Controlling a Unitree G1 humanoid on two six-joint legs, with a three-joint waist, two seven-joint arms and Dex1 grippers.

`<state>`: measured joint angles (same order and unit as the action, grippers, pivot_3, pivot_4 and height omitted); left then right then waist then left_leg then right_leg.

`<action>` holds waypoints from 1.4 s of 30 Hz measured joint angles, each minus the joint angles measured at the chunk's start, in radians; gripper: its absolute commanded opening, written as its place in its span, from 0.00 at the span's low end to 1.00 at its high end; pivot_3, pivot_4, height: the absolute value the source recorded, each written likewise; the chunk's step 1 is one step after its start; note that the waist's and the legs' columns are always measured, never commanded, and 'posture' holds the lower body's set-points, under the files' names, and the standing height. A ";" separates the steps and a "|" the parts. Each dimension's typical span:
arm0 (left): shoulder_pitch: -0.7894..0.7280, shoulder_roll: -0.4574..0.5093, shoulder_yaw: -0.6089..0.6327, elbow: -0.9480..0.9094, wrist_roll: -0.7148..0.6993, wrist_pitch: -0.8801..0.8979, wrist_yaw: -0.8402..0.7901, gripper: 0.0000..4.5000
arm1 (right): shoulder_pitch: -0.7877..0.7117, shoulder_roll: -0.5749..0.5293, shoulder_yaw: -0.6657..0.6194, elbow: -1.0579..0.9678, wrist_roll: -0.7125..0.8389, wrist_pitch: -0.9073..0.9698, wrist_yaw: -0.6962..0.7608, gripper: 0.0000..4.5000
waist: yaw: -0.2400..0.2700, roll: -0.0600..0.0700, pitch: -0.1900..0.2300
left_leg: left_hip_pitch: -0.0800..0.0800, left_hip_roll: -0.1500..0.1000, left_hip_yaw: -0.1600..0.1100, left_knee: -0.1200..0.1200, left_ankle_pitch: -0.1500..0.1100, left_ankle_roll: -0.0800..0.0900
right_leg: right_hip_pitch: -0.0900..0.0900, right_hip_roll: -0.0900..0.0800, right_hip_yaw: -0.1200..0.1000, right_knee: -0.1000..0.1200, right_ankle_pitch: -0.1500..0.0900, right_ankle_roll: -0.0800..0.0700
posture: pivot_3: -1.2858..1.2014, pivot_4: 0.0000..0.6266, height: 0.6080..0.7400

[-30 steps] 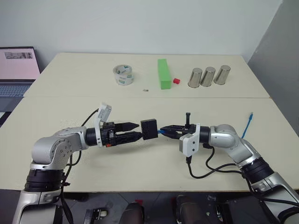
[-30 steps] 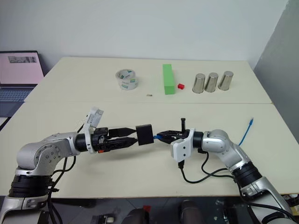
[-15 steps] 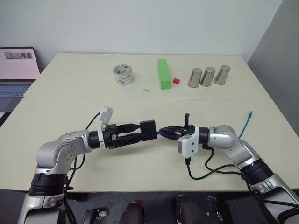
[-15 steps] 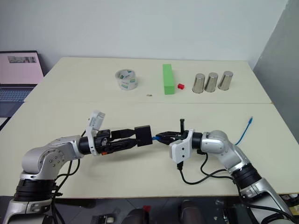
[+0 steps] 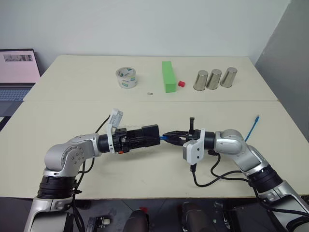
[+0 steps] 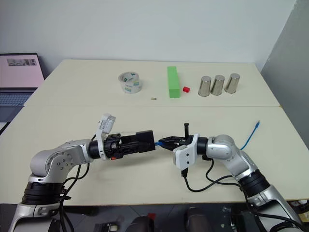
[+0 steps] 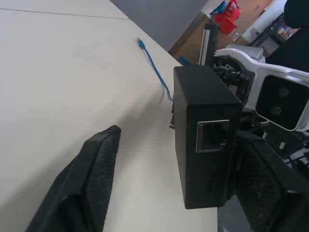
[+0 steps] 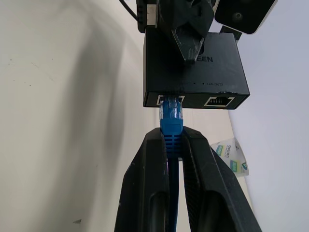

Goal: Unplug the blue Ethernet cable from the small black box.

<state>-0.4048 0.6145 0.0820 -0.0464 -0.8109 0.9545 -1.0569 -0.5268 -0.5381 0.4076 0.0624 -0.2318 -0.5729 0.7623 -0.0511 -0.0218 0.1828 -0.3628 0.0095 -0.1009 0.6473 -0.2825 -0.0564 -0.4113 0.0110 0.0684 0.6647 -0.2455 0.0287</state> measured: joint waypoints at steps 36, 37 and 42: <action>-0.151 0.045 -0.207 0.141 0.232 -0.308 -0.310 0.18 | 0.112 -0.063 -0.243 -0.453 0.801 1.188 0.130 0.53 | 0.015 0.000 0.000 | -0.001 0.001 -0.002 0.000 0.000 0.000 | 0.000 0.001 -0.003 0.000 -0.003 0.003 | 0.52 0.24 1.00; -0.157 0.045 -0.207 0.141 0.231 -0.308 -0.325 0.18 | 0.110 -0.053 -0.251 -0.453 0.827 1.233 0.118 0.53 | 0.016 0.000 0.000 | -0.001 0.001 -0.002 0.000 0.000 0.000 | 0.000 0.001 -0.003 0.000 -0.003 0.004 | 0.52 0.24 1.00; -0.209 0.045 -0.201 0.154 0.221 -0.291 -0.348 0.18 | 0.074 -0.016 -0.251 -0.451 0.895 1.354 0.088 0.53 | 0.015 0.000 0.000 | -0.001 0.001 -0.002 0.000 0.000 0.000 | 0.000 0.001 -0.002 -0.001 -0.003 0.004 | 0.52 0.24 1.00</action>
<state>-0.6135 0.6593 -0.1185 0.1073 -0.5900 0.6635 -1.4048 -0.4528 -0.5540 0.1565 -0.3881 0.6631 0.7810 0.8505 -0.0363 -0.0217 0.1828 -0.3640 0.0101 -0.1026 0.6473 -0.2825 -0.0561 -0.4112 0.0123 0.0661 0.6637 -0.2485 0.0328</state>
